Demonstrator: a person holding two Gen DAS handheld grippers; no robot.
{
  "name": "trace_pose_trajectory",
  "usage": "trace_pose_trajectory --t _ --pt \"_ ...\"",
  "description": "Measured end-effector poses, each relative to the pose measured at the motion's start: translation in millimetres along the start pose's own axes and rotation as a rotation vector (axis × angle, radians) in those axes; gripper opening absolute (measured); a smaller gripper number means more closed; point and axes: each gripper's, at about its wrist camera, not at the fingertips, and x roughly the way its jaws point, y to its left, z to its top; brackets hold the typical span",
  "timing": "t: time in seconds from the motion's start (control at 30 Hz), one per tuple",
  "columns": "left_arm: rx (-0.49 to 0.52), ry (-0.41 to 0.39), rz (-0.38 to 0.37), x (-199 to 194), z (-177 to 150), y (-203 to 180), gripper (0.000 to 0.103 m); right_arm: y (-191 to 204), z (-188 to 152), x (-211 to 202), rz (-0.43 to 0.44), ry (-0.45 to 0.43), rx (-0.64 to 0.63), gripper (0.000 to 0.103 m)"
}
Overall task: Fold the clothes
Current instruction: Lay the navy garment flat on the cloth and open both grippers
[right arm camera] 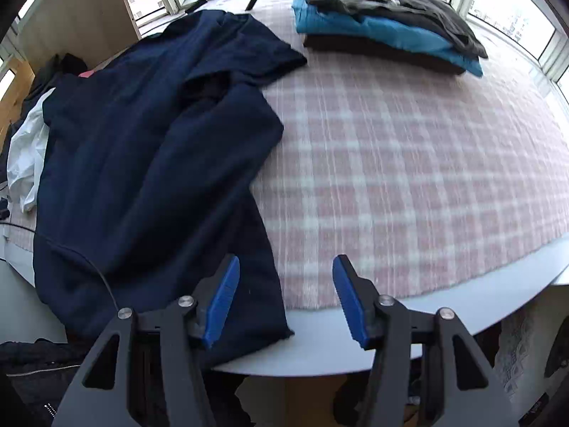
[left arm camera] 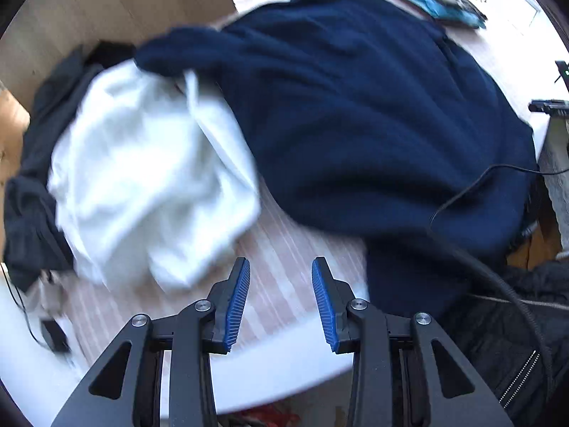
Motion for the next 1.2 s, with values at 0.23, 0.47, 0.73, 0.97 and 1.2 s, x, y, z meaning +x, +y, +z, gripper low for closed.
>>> trace_pose_trajectory --t 0.23,0.47,0.73,0.97,1.2 --pt "-0.067 0.07 -0.055 38 -40 -52 0.037 -2 -42 7 0.06 0.022 -0.041 0.054" --pt "-0.156 0.066 -0.049 58 -36 -51 0.04 -12 -68 -27 0.125 -0.005 -0.058 0.054" --pt "-0.166 0.058 -0.056 58 -15 -60 0.041 -29 -74 -62 0.078 -0.063 -0.096 0.057" --pt "-0.146 0.071 -0.044 61 5 -72 0.043 -23 -74 -55 0.058 -0.033 -0.192 0.057" --pt "-0.166 0.048 -0.067 58 26 -77 0.003 -1 -53 -5 0.088 0.003 -0.322 0.057"
